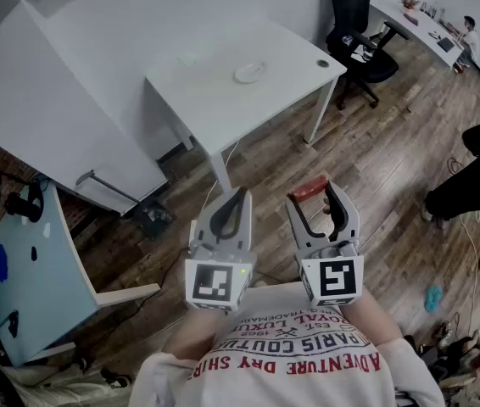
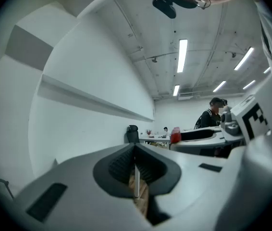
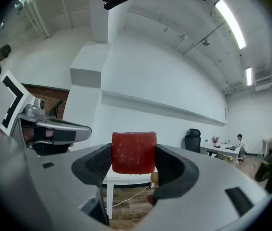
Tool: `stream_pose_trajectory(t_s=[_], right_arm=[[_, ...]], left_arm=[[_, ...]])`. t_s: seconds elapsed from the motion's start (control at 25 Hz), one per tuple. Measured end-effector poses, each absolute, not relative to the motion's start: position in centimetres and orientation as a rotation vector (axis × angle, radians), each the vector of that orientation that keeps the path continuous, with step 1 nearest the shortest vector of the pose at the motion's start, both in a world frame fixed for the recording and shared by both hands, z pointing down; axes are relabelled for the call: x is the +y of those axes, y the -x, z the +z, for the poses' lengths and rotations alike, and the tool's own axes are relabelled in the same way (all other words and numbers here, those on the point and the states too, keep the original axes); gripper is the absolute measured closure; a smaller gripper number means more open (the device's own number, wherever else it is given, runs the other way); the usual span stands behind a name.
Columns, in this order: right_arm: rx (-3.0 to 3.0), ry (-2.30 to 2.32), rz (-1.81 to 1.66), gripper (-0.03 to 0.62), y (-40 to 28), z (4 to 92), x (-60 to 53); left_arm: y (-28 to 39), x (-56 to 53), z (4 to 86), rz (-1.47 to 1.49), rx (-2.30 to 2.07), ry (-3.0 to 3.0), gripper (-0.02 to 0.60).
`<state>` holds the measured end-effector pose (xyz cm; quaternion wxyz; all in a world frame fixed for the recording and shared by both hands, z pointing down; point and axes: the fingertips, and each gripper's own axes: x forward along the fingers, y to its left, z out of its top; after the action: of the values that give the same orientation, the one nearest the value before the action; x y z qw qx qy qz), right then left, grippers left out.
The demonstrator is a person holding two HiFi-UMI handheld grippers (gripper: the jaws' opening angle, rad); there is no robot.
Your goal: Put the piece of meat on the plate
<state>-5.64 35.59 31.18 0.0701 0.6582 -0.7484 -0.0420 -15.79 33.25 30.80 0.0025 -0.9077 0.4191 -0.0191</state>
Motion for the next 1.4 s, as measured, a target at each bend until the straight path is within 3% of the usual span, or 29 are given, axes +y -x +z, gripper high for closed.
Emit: stream_pose_trajectory(t_s=[0.8,1.4], right_arm=[[-2.257,-1.986,-0.044,0.309,4.9,31.9,34.5],[-2.430,-1.809,-0.078,0.309,-2.1,32.3,25.2]], left_arm=[[15.7,31.7,32.8,-0.081,1.305,2.865,0.575],[7.9,23.2,32.3,-0.040,1.430,2.788,0.575]])
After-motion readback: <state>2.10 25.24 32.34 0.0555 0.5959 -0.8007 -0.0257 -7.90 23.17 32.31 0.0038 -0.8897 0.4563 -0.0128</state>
